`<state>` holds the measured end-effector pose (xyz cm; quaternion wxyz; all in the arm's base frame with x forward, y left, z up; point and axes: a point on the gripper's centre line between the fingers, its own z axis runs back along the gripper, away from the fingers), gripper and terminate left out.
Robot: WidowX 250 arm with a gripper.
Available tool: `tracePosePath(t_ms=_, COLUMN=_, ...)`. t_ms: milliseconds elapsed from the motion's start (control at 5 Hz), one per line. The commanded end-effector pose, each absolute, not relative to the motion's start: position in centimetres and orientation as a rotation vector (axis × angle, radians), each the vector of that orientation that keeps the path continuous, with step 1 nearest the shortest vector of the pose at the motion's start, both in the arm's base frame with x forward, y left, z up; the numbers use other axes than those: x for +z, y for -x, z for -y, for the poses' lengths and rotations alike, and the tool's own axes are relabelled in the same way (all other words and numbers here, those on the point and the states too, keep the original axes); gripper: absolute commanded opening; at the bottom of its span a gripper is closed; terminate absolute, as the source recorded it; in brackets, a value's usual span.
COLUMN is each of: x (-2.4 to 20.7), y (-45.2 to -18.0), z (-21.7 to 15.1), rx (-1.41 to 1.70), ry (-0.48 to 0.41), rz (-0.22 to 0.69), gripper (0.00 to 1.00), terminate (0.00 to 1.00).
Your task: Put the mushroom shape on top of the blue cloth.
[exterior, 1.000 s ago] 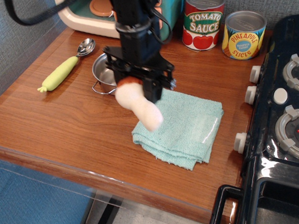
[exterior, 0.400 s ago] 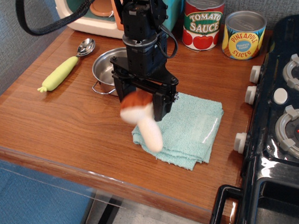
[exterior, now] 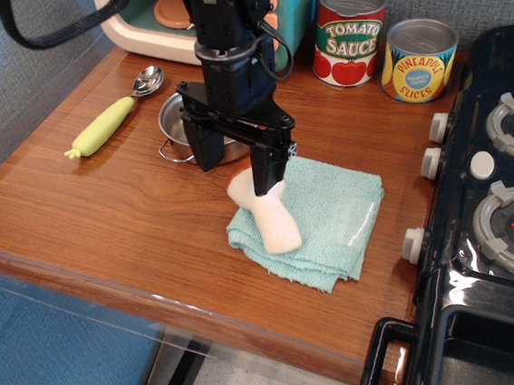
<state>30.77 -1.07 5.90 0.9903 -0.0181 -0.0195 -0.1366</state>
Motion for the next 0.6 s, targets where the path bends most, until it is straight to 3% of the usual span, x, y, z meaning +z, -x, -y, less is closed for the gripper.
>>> tracePosePath(t_ms=0, x=10.36, y=-32.24, z=-0.25, rx=-0.265, ry=-0.007, rz=0.141, gripper=1.0, terminate=0.0)
tracePosePath(t_ms=200, x=10.36, y=-32.24, z=-0.25, rx=-0.265, ry=-0.007, rz=0.141, gripper=1.0, terminate=0.0)
tracePosePath(t_ms=400, x=10.36, y=-32.24, z=-0.25, rx=-0.265, ry=-0.007, rz=0.141, gripper=1.0, terminate=1.0)
